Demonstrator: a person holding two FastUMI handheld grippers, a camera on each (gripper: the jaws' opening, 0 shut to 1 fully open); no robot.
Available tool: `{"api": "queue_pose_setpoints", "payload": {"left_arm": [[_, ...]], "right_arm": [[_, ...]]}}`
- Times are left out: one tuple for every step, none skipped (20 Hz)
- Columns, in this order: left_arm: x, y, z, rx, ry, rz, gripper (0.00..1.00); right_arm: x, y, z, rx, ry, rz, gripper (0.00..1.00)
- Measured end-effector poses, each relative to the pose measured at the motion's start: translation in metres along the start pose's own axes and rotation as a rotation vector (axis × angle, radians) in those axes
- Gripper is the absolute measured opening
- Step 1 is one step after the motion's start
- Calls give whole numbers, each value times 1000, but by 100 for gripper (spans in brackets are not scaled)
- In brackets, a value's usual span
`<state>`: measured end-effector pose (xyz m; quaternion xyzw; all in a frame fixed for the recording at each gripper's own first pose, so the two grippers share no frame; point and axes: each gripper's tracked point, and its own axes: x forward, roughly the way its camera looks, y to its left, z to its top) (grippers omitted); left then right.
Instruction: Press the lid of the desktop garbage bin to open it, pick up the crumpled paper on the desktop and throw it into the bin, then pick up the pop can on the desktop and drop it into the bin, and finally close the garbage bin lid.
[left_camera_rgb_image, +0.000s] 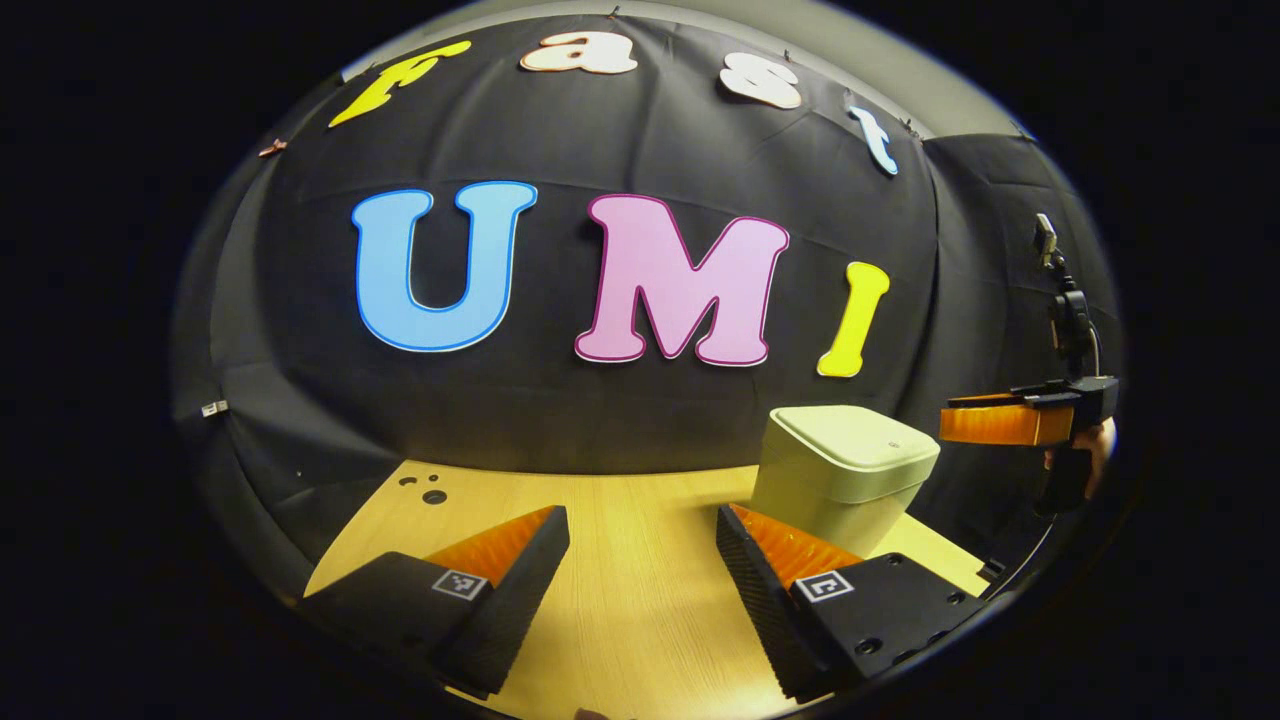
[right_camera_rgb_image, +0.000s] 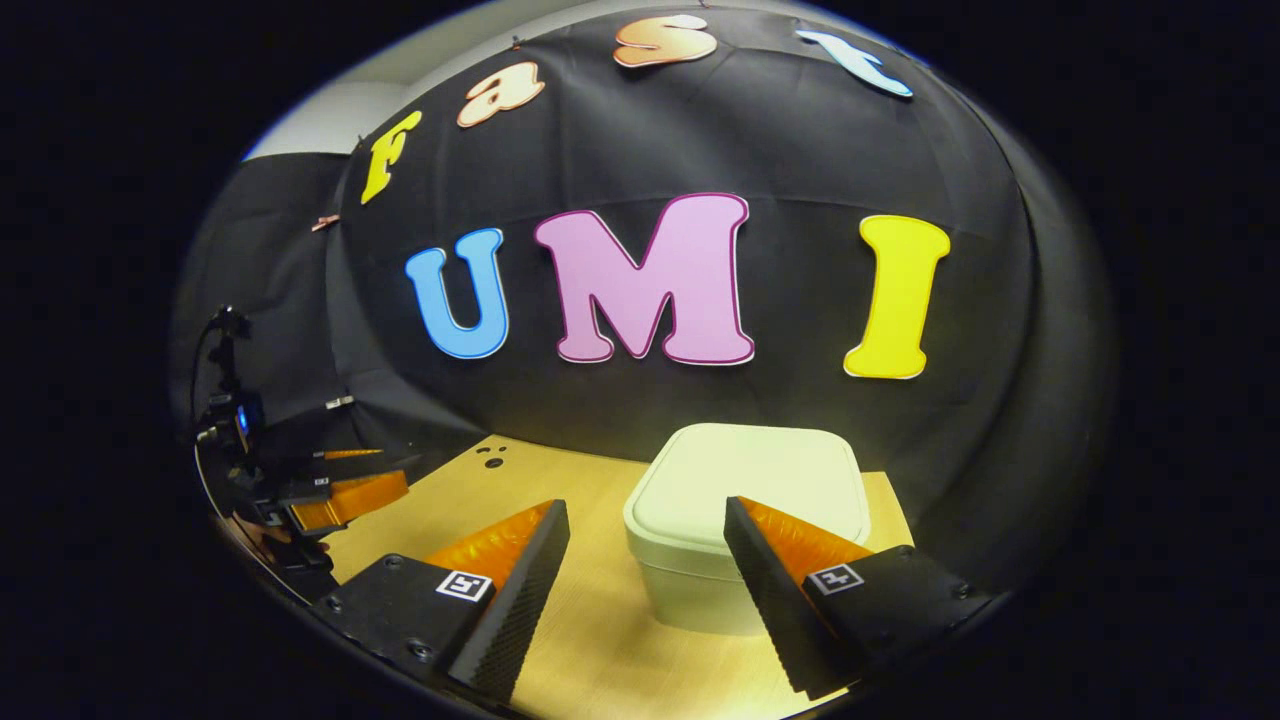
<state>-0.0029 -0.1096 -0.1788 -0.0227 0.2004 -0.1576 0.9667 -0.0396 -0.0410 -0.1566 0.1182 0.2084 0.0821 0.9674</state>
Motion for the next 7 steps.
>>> {"api": "queue_pose_setpoints", "payload": {"left_arm": [[0, -1, 2, 3, -1, -2, 96], [0, -2, 1, 4, 0, -3, 96], [0, -3, 0, 4, 2, -4, 96], [1, -4, -2, 3, 5, -5, 96], [1, -5, -2, 4, 8, -8, 96], [1, -6, -2, 5, 9, -11, 96], [0, -8, -1, 9, 10, -13, 96]], "right_arm": [[-3, 3, -3, -9, 1, 2, 98], [-5, 5, -5, -24, 2, 0, 98], [-9, 4, -9, -45, 7, -14, 98], [-11, 4, -11, -57, 7, -21, 98], [-14, 9, -12, -57, 6, -18, 98], [-15, 11, -15, -53, 10, -16, 98], [-17, 11, -19, -46, 14, -18, 98]]}}
